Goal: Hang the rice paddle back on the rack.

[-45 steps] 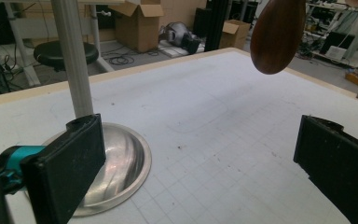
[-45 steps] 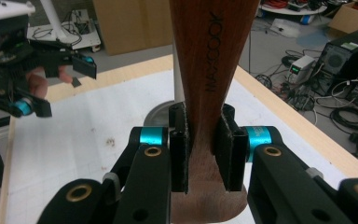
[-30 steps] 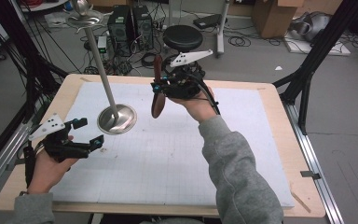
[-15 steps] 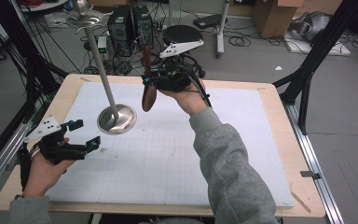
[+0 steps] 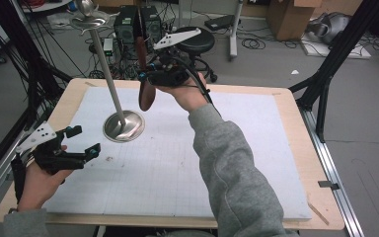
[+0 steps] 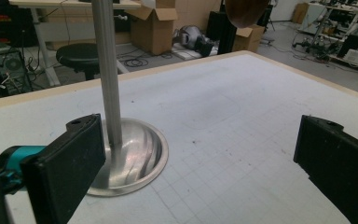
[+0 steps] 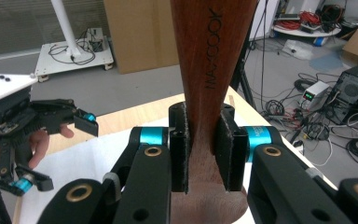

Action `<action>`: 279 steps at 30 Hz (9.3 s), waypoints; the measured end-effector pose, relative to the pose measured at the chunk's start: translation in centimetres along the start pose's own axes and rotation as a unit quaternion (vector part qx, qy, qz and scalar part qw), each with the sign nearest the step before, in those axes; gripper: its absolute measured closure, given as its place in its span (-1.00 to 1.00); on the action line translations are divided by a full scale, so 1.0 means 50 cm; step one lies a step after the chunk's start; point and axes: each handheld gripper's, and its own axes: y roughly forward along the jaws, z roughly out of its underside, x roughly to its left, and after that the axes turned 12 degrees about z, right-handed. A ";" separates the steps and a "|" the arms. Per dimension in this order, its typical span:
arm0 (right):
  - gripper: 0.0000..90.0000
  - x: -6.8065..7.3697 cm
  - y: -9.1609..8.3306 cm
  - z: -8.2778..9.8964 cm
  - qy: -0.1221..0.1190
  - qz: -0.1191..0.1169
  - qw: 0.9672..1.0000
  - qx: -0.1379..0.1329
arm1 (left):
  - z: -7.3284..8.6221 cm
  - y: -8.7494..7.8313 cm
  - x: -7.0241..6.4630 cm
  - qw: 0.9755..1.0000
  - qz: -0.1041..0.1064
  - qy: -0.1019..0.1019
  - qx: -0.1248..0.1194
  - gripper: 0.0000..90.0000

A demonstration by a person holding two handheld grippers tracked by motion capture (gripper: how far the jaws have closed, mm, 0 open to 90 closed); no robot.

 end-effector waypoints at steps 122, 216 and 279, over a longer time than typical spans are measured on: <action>0.72 0.039 0.139 -0.081 0.011 0.060 0.998 -0.008 | -0.006 -0.050 -0.028 1.000 -0.006 0.005 -0.017 -0.94; -1.00 -0.139 -0.122 0.253 0.078 0.086 0.993 -0.034 | -0.029 0.041 0.036 0.999 0.015 -0.005 -0.032 -0.94; -1.00 -0.177 -0.281 0.503 0.136 0.159 0.977 -0.047 | -0.010 0.092 0.032 1.000 0.015 0.002 -0.004 -0.94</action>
